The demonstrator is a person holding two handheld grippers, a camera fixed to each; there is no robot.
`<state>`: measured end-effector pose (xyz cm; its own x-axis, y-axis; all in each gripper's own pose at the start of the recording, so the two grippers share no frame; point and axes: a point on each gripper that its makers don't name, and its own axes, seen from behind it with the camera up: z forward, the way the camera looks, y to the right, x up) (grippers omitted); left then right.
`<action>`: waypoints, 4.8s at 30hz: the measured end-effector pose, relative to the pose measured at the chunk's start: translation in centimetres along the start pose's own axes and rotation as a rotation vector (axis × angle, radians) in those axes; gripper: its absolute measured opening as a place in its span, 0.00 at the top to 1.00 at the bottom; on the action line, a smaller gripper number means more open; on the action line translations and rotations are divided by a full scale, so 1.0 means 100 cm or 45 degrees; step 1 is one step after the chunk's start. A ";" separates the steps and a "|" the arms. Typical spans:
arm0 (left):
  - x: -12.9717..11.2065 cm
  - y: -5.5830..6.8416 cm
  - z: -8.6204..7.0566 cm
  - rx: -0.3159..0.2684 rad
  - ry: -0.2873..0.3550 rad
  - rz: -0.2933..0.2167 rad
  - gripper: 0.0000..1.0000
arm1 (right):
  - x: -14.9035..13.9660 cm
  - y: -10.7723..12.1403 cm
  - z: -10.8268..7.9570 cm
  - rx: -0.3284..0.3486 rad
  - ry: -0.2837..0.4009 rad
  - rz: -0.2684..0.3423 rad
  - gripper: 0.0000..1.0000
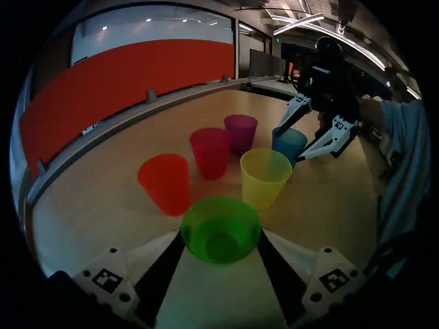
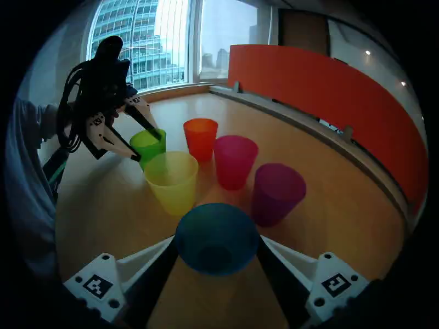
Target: Pour water
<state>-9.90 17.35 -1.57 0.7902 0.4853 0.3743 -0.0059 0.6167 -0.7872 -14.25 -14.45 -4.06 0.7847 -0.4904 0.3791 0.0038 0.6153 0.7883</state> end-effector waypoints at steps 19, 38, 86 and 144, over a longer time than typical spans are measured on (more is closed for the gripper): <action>-0.019 -0.005 -0.027 0.077 -0.020 -0.015 0.02 | -0.017 0.003 -0.028 -0.071 0.009 0.033 0.00; -0.021 -0.011 -0.069 0.224 0.090 -0.115 0.02 | -0.020 0.018 -0.080 -0.232 0.129 0.138 0.00; 0.051 -0.090 -0.207 1.037 0.786 -0.292 0.02 | 0.083 0.107 -0.203 -1.121 0.871 0.349 0.00; 0.001 -0.112 -0.162 1.154 0.802 -0.331 0.02 | 0.084 0.086 -0.179 -1.134 0.866 0.448 0.00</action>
<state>0.23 0.46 -0.68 0.9985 0.0367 -0.0406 -0.0359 0.9992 0.0190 3.44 -2.23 -2.74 0.9975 0.0575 -0.0414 -0.0587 0.9979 -0.0280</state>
